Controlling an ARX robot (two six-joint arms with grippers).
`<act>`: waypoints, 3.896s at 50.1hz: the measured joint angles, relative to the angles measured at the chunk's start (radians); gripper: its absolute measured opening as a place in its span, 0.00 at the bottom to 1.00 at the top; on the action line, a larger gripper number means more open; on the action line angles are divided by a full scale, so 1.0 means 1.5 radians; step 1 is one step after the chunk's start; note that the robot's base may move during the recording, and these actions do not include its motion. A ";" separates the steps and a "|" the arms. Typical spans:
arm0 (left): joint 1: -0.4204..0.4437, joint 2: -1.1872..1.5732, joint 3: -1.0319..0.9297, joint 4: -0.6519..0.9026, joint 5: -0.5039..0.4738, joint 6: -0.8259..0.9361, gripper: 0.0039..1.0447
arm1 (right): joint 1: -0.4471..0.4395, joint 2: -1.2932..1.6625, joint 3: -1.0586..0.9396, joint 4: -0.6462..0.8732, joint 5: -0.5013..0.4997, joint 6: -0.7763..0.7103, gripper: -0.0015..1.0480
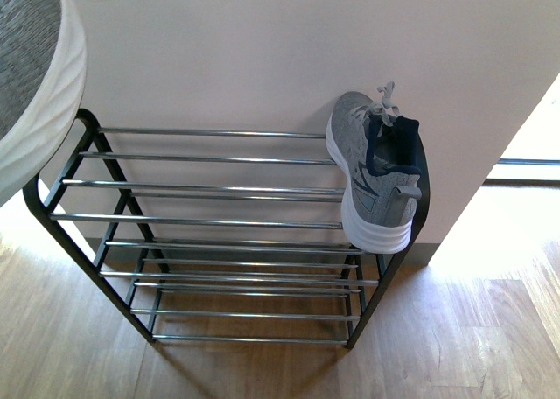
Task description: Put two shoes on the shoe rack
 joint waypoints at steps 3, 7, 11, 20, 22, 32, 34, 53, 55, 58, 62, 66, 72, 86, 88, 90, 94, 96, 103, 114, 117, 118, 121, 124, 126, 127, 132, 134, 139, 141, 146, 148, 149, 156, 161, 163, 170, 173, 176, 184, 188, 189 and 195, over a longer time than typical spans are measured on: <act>0.014 0.099 0.023 0.079 0.034 -0.027 0.01 | 0.000 0.000 0.000 0.000 0.000 0.001 0.93; 0.019 0.209 0.048 0.156 0.053 -0.035 0.01 | 0.000 0.000 0.000 0.000 0.000 0.000 0.91; 0.020 0.336 0.078 0.216 0.063 -0.041 0.01 | 0.000 0.000 0.000 0.000 0.000 0.001 0.91; 0.015 0.571 0.175 0.308 0.089 -0.076 0.01 | 0.000 0.000 0.000 0.000 0.000 0.000 0.91; 0.010 0.613 0.203 0.316 0.098 -0.084 0.01 | 0.000 0.000 0.000 0.000 0.000 0.000 0.91; -0.035 0.757 0.299 0.327 0.136 -0.095 0.01 | 0.000 0.000 0.000 0.000 0.000 0.000 0.91; -0.047 0.790 0.319 0.327 0.149 -0.095 0.01 | 0.000 0.000 0.000 0.000 0.000 0.001 0.91; -0.093 0.965 0.464 0.339 0.200 -0.090 0.01 | 0.000 0.000 0.000 0.000 0.000 0.000 0.91; -0.096 0.976 0.475 0.336 0.203 -0.084 0.01 | 0.000 0.000 0.000 0.000 0.000 0.000 0.91; -0.103 0.993 0.491 0.334 0.214 -0.073 0.01 | 0.000 0.000 0.000 0.000 0.000 0.001 0.91; -0.111 1.017 0.514 0.327 0.225 -0.061 0.01 | 0.000 0.000 0.000 0.000 0.000 0.000 0.91; -0.115 1.034 0.532 0.326 0.234 -0.053 0.01 | 0.000 0.000 0.000 0.000 0.000 0.000 0.91; -0.117 1.055 0.555 0.321 0.240 -0.038 0.01 | 0.000 0.000 0.000 0.000 0.000 0.000 0.91; -0.116 1.090 0.603 0.322 0.245 -0.003 0.01 | 0.000 0.000 0.000 0.000 0.000 0.000 0.91; -0.116 1.097 0.609 0.323 0.246 -0.002 0.01 | 0.000 0.000 0.000 0.000 0.000 0.000 0.91; -0.116 1.103 0.613 0.327 0.246 0.005 0.01 | 0.000 0.000 0.000 0.000 0.000 0.001 0.91; -0.116 1.117 0.621 0.343 0.250 0.009 0.01 | 0.000 0.000 0.000 0.000 0.000 0.000 0.91; -0.116 1.127 0.628 0.351 0.250 0.011 0.01 | 0.000 0.000 0.000 0.000 0.000 0.001 0.91; -0.117 1.146 0.646 0.359 0.241 0.004 0.01 | 0.000 0.000 0.000 0.000 0.000 0.001 0.91; -0.123 1.163 0.665 0.404 0.181 -0.030 0.01 | 0.000 0.000 0.000 0.000 0.000 0.001 0.91; -0.128 1.164 0.665 0.417 0.157 -0.034 0.01 | 0.000 0.000 0.000 0.000 0.000 0.000 0.91; -0.130 1.164 0.665 0.425 0.151 -0.038 0.01 | 0.000 0.000 0.000 0.000 0.000 0.001 0.91; -0.135 1.165 0.666 0.434 0.141 -0.042 0.01 | 0.000 0.000 0.000 0.000 0.000 0.000 0.91; -0.144 1.166 0.666 0.443 0.117 -0.044 0.01 | 0.000 0.000 0.000 0.000 0.000 0.000 0.91; -0.149 1.168 0.666 0.445 0.106 -0.049 0.01 | 0.000 0.000 0.000 0.000 0.000 0.000 0.91; -0.150 1.168 0.666 0.446 0.101 -0.051 0.01 | 0.000 0.000 0.000 0.000 0.000 0.000 0.91; -0.158 1.173 0.666 0.454 0.075 -0.063 0.01 | 0.000 0.000 0.000 0.000 0.000 0.000 0.91; -0.158 1.174 0.666 0.455 0.070 -0.066 0.01 | 0.000 0.000 0.000 0.000 0.000 0.000 0.91; -0.159 1.175 0.665 0.470 0.058 -0.072 0.01 | 0.000 0.000 0.000 0.000 0.000 0.000 0.91; -0.159 1.175 0.664 0.476 0.050 -0.079 0.01 | 0.000 0.000 0.000 0.000 0.000 0.001 0.91; -0.164 1.175 0.661 0.483 0.054 -0.093 0.01 | 0.000 0.000 0.000 0.000 0.000 0.000 0.91; -0.167 1.175 0.657 0.486 0.049 -0.093 0.01 | 0.000 0.000 0.000 0.000 0.000 0.000 0.91; -0.169 1.175 0.655 0.490 0.041 -0.092 0.01 | 0.000 0.000 0.000 0.000 0.000 0.000 0.91; -0.176 1.175 0.648 0.494 -0.008 -0.087 0.01 | 0.000 0.000 0.000 0.000 0.000 0.000 0.91; -0.187 1.178 0.644 0.479 -0.021 -0.083 0.01 | 0.000 0.000 0.000 0.000 0.000 0.000 0.91; -0.191 1.179 0.643 0.473 -0.023 -0.084 0.01 | 0.000 0.000 0.000 0.000 0.000 0.000 0.91; -0.196 1.179 0.641 0.431 0.015 -0.115 0.01 | 0.000 0.000 0.000 0.000 0.000 0.000 0.91; -0.195 1.179 0.641 0.448 0.035 -0.116 0.01 | 0.000 0.000 0.000 0.000 0.000 0.000 0.91; -0.194 1.179 0.641 0.450 0.050 -0.118 0.01 | 0.000 0.000 0.000 0.000 0.000 0.000 0.91; -0.195 1.179 0.641 0.469 0.087 -0.114 0.01 | 0.000 0.000 0.000 0.000 0.000 0.000 0.91; -0.195 1.179 0.641 0.472 0.101 -0.115 0.12 | 0.000 0.000 0.000 0.000 0.000 0.000 0.91; -0.195 1.179 0.641 0.474 0.103 -0.117 0.15 | 0.000 0.000 0.000 0.000 0.000 0.001 0.91; -0.194 1.178 0.640 0.464 0.137 -0.138 0.39 | 0.000 0.000 0.000 0.000 0.000 0.000 0.91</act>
